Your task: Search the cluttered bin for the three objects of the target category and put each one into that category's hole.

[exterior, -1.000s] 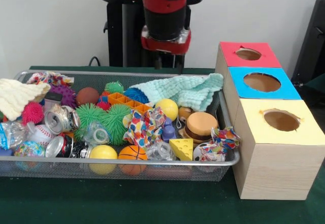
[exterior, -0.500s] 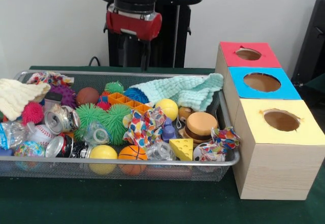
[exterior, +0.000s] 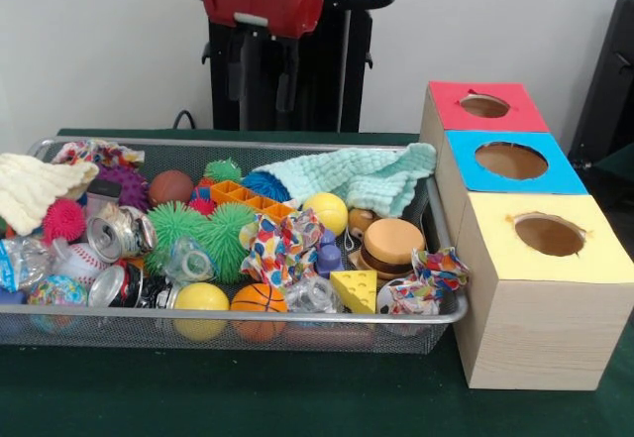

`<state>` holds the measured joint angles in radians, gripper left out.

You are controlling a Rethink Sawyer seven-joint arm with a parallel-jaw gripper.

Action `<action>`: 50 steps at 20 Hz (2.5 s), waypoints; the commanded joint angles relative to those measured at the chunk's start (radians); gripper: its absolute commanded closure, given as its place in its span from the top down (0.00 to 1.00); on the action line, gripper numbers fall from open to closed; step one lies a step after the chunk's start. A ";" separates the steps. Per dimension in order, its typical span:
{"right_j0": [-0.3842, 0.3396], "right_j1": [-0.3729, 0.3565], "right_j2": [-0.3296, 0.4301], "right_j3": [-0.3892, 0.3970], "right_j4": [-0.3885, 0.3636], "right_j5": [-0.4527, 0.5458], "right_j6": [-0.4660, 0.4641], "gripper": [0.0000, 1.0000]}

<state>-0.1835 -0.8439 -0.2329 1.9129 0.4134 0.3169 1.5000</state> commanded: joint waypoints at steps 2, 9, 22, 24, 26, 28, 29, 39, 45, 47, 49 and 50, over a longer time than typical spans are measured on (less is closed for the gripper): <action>0.033 0.106 0.039 -0.082 0.098 0.064 0.341 1.00; 0.054 0.196 0.067 -0.113 0.127 -0.013 0.352 1.00; 0.117 0.285 0.071 -0.128 0.188 -0.037 0.448 1.00; 0.141 0.290 0.054 -0.141 0.198 -0.014 0.473 1.00; 0.154 0.289 0.062 -0.143 0.219 0.002 0.499 1.00; 0.168 0.288 0.066 -0.150 0.238 0.004 0.523 1.00; 0.175 0.288 0.063 -0.153 0.245 0.015 0.535 1.00; 0.181 0.307 0.082 -0.116 0.247 -0.066 0.549 1.00; 0.152 0.367 0.082 -0.146 0.219 -0.114 0.522 1.00; 0.217 0.409 -0.046 -0.213 0.190 -0.002 0.527 1.00; 0.244 0.428 -0.110 -0.253 0.163 0.115 0.537 1.00; 0.227 0.428 -0.085 -0.240 0.172 0.083 0.524 1.00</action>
<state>0.0344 -0.4999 -0.2902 1.7773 0.6131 0.2913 1.8042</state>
